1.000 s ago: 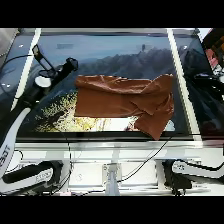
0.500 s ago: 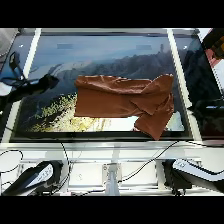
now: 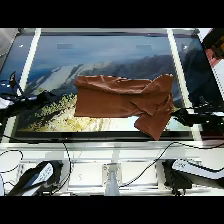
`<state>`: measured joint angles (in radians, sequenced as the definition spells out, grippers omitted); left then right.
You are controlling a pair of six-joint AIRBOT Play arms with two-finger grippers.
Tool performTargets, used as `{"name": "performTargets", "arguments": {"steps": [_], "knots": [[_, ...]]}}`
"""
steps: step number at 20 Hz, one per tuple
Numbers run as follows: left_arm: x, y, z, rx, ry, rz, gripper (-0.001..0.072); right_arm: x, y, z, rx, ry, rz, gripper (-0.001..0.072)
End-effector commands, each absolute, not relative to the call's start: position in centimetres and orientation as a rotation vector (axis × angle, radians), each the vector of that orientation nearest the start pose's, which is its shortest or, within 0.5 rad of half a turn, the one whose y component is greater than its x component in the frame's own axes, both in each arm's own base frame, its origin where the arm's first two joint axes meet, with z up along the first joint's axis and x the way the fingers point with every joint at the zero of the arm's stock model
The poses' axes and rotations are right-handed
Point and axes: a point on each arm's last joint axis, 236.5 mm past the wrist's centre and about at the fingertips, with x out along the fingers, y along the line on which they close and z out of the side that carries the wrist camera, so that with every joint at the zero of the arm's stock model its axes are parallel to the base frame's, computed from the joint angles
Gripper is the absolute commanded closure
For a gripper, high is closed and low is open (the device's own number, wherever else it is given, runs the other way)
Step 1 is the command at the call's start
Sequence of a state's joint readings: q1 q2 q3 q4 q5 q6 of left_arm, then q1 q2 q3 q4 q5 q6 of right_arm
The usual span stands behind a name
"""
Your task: Fold the clothes and pants, and hang the long-sleeved shirts on hangers.
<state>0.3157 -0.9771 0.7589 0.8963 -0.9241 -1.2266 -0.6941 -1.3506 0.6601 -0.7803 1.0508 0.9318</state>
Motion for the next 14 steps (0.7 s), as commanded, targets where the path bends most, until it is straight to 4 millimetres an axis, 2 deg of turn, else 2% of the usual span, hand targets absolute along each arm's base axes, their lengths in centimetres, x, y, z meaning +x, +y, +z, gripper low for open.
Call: {"name": "performTargets", "arguments": {"steps": [1, 4, 5, 9, 10, 12, 13, 14], "knots": [[35.3, -0.7, 2.4, -0.515, 0.951, -0.135, 0.0220, 32.2, -5.2, -11.4, 0.912, 1.164, 0.071, 0.0269], [35.3, -0.7, 2.4, -0.515, 0.951, -0.135, 0.0220, 33.2, -5.0, -12.0, 0.965, 1.158, 0.100, 0.0280], [35.3, -0.7, 2.4, -0.515, 0.951, -0.135, 0.0220, 33.4, -4.8, -12.1, 0.973, 1.157, 0.120, 0.0315], [35.3, -0.7, 2.4, -0.515, 0.952, -0.135, 0.0221, 33.5, -4.5, -12.1, 0.937, 1.149, 0.172, 0.0351], [35.3, -0.7, 2.4, -0.515, 0.953, -0.136, 0.0221, 33.5, -4.5, -12.1, 0.934, 1.149, 0.172, 0.0407], [34.8, -1.1, 1.9, -0.521, 0.975, -0.145, 0.0221, 33.5, -4.5, -12.1, 0.934, 1.149, 0.173, 0.0627], [34.3, -1.3, 1.5, -0.527, 0.995, -0.151, 0.0220, 33.5, -4.5, -12.1, 0.934, 1.151, 0.174, 0.0700], [33.6, -1.7, 0.7, -0.536, 1.025, -0.158, 0.0221, 33.4, -4.4, -12.1, 0.933, 1.156, 0.179, 0.0699]]}}
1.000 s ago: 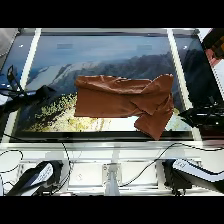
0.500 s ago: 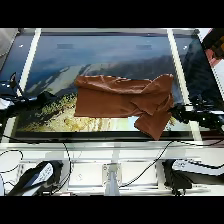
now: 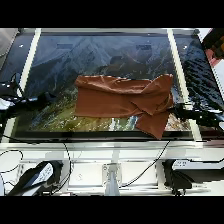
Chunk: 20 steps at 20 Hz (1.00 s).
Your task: Fold the clothes and pants, and hang the long-sleeved shirts on hangers.
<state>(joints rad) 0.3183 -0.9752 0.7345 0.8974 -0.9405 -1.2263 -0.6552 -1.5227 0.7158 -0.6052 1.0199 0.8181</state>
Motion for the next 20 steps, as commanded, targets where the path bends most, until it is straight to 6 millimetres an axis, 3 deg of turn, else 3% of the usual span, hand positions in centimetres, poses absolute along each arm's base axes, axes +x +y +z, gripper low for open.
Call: {"name": "performTargets", "arguments": {"steps": [1, 8, 10, 14, 20], "knots": [[32.7, -2.1, -0.3, -0.549, 1.059, -0.164, 0.0220, 33.2, -4.3, -12.1, 0.929, 1.163, 0.185, 0.0699], [26.1, -6.1, -8.0, -0.686, 1.265, -0.195, 0.0221, 32.9, -4.0, -12.1, 0.932, 1.174, 0.197, 0.0699], [26.6, -7.3, -8.8, -0.728, 1.248, -0.191, 0.0220, 32.9, -4.0, -12.0, 0.933, 1.174, 0.199, 0.0699], [29.3, -8.7, -10.1, -0.770, 1.181, -0.141, 0.0220, 32.8, -3.7, -11.9, 0.938, 1.178, 0.209, 0.0699], [31.5, -9.2, -12.4, -0.909, 1.145, -0.020, 0.0221, 32.6, -3.3, -11.7, 0.946, 1.186, 0.229, 0.0699]]}}
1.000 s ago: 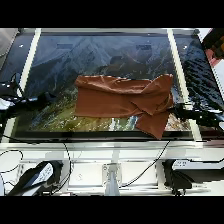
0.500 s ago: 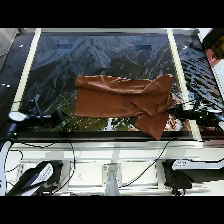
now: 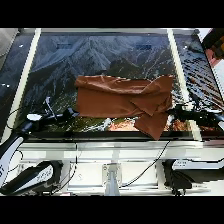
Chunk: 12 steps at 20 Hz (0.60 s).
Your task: Fold the clothes and pants, and hang the long-sleeved shirts on hangers.
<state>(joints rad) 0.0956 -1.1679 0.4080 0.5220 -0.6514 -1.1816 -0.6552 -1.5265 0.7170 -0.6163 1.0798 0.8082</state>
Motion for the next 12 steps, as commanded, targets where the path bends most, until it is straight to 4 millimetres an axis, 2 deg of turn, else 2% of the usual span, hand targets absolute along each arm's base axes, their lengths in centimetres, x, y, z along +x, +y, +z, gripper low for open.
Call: {"name": "performTargets", "arguments": {"steps": [1, 2, 4, 6, 10, 12], "knots": [[31.6, -9.1, -12.7, -0.926, 1.145, -0.005, 0.0223, 32.6, -3.3, -11.7, 0.948, 1.187, 0.232, 0.0699], [31.6, -9.0, -12.9, -0.925, 1.150, 0.002, 0.0257, 32.5, -3.2, -11.6, 0.950, 1.189, 0.236, 0.0699], [31.5, -9.0, -13.1, -0.925, 1.156, 0.004, 0.0521, 32.4, -3.0, -11.5, 0.954, 1.192, 0.245, 0.0699], [31.6, -8.8, -13.2, -0.922, 1.149, 0.013, 0.0681, 32.3, -2.8, -11.2, 0.955, 1.194, 0.258, 0.0699], [32.6, -8.2, -12.7, -0.880, 1.112, 0.003, 0.0692, 32.0, -1.8, -8.9, 0.907, 1.171, 0.350, 0.0699], [34.3, -8.9, -10.1, -0.778, 1.052, -0.117, 0.0692, 32.5, -1.9, -7.2, 0.868, 1.122, 0.357, 0.0700]]}}
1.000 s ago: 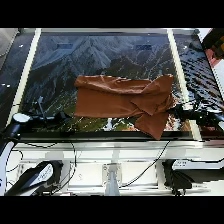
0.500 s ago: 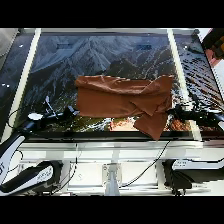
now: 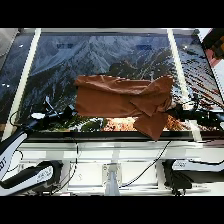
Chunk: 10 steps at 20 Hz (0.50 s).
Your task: Fold the clothes and pants, and hang the long-sleeved shirts on hangers.
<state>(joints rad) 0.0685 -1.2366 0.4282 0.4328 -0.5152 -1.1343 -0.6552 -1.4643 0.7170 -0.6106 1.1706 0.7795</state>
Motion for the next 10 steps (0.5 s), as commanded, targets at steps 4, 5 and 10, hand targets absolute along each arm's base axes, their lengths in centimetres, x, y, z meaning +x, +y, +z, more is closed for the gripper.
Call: {"name": "performTargets", "arguments": {"steps": [4, 5, 10], "knots": [[39.5, -8.9, 1.4, -0.690, 0.769, -0.246, 0.0692, 35.1, -1.6, 0.4, 0.836, 0.892, 0.401, 0.0700], [40.5, -8.7, 5.4, -0.667, 0.676, -0.272, 0.0692, 35.7, -1.1, 3.6, 0.826, 0.794, 0.437, 0.0700], [39.3, -7.4, 24.7, -0.558, 0.213, -0.335, 0.0693, 34.7, 2.1, 19.5, 0.710, 0.401, 0.587, 0.0700]]}}
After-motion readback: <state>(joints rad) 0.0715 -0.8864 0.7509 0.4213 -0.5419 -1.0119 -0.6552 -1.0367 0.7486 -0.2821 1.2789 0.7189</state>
